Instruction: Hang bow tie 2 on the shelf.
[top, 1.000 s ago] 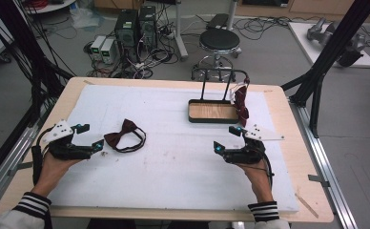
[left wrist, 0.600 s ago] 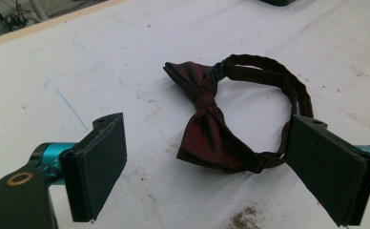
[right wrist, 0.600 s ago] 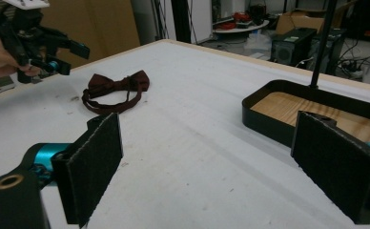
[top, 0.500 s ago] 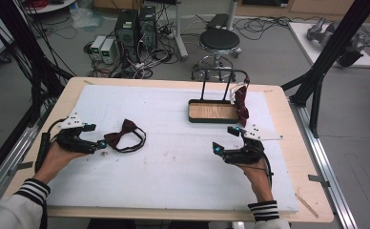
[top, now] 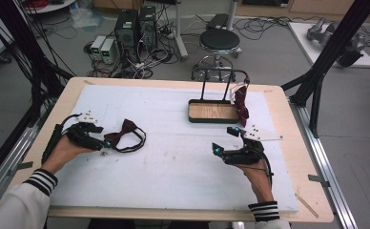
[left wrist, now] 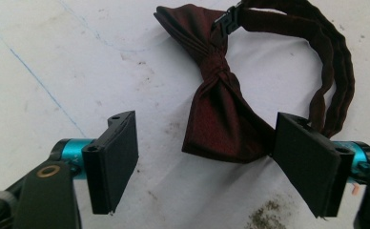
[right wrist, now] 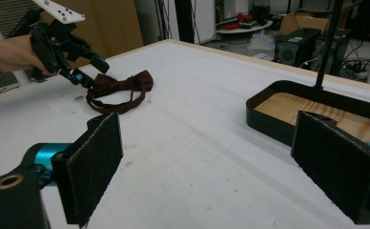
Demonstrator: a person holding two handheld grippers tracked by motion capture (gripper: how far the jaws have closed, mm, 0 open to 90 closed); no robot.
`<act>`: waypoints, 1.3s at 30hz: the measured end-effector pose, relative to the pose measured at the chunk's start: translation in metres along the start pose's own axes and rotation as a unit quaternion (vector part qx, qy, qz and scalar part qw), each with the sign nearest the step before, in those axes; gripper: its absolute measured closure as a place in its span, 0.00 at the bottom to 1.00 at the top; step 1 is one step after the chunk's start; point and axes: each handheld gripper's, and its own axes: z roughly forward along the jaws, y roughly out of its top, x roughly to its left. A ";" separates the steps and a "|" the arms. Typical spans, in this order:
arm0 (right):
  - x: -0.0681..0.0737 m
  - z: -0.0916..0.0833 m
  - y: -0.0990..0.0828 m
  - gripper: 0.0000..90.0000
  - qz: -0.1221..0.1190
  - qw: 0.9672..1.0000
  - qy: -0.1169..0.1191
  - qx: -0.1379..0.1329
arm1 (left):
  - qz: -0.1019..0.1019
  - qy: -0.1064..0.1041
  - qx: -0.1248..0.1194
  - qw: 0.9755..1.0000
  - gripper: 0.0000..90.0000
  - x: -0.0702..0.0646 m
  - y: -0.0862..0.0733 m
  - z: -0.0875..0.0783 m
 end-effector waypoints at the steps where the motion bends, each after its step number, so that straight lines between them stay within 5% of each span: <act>1: 0.000 0.000 0.000 0.11 0.000 1.000 -0.001 0.000 | 0.000 -0.003 0.010 1.000 0.29 0.001 0.001 0.000; 11: 0.000 -0.001 0.000 0.11 0.002 1.000 -0.004 -0.001 | 0.014 -0.006 0.059 0.998 0.38 0.001 0.007 0.008; 31: 0.002 0.002 -0.001 0.11 0.002 1.000 -0.001 0.007 | 0.003 -0.016 0.067 0.998 0.87 -0.002 0.011 0.014; 39: 0.002 0.004 -0.002 0.11 -0.001 1.000 0.000 0.010 | 0.023 -0.008 0.062 0.998 0.91 -0.005 0.012 0.011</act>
